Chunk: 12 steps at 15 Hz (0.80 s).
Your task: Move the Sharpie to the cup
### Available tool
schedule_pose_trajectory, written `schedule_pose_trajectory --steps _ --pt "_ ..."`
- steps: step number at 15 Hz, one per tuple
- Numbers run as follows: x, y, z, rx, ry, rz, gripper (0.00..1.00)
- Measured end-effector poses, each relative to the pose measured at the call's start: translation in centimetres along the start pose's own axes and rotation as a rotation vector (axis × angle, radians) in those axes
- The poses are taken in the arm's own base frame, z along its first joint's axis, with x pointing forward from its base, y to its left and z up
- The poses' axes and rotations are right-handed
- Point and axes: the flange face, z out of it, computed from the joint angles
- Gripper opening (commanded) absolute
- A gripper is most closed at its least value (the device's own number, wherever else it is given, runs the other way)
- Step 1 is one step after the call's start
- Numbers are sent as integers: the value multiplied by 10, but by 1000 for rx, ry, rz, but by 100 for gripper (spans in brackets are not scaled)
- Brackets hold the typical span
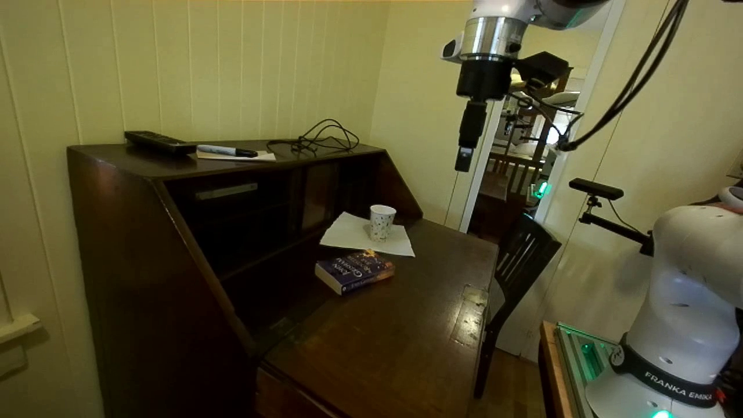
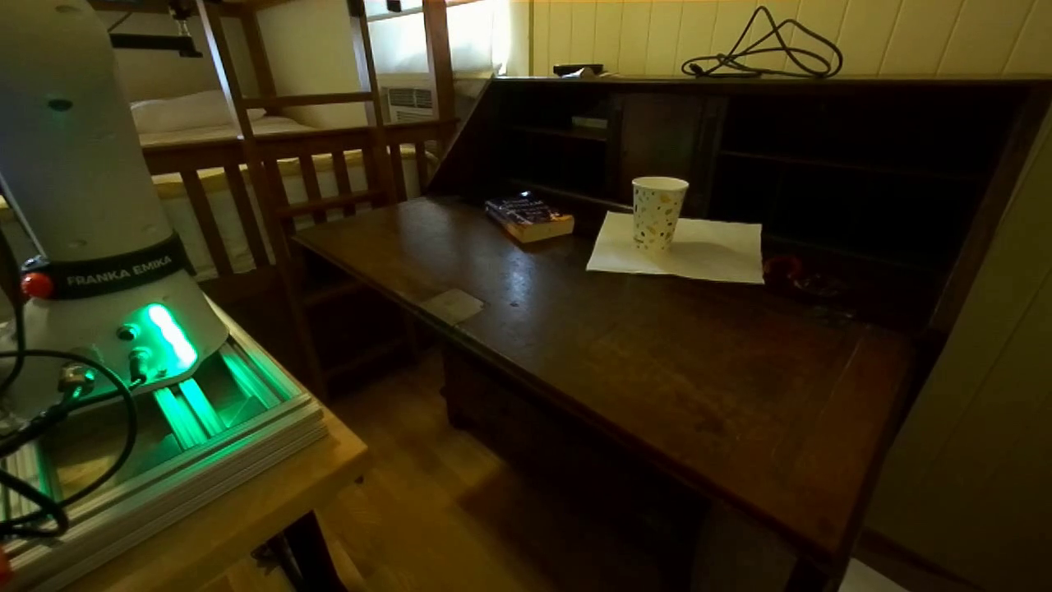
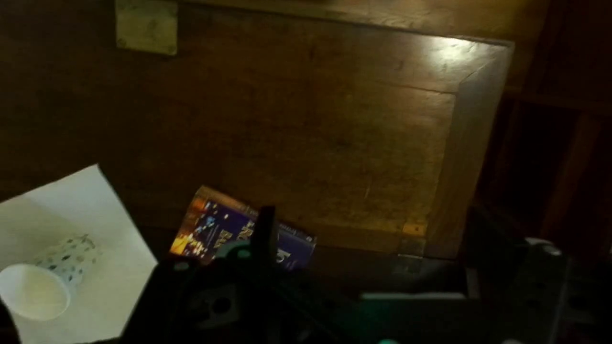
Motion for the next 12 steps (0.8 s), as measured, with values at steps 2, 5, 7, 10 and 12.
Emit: schedule_pose_trajectory --steps 2,5,7,10,12 --pt "13 43 -15 -2 51 -71 100" --pt "38 85 -41 33 123 -208 100" --pt "56 99 -58 106 168 -270 100" --pt "62 102 -57 112 162 -271 100" --pt "61 100 -55 113 160 -274 100"
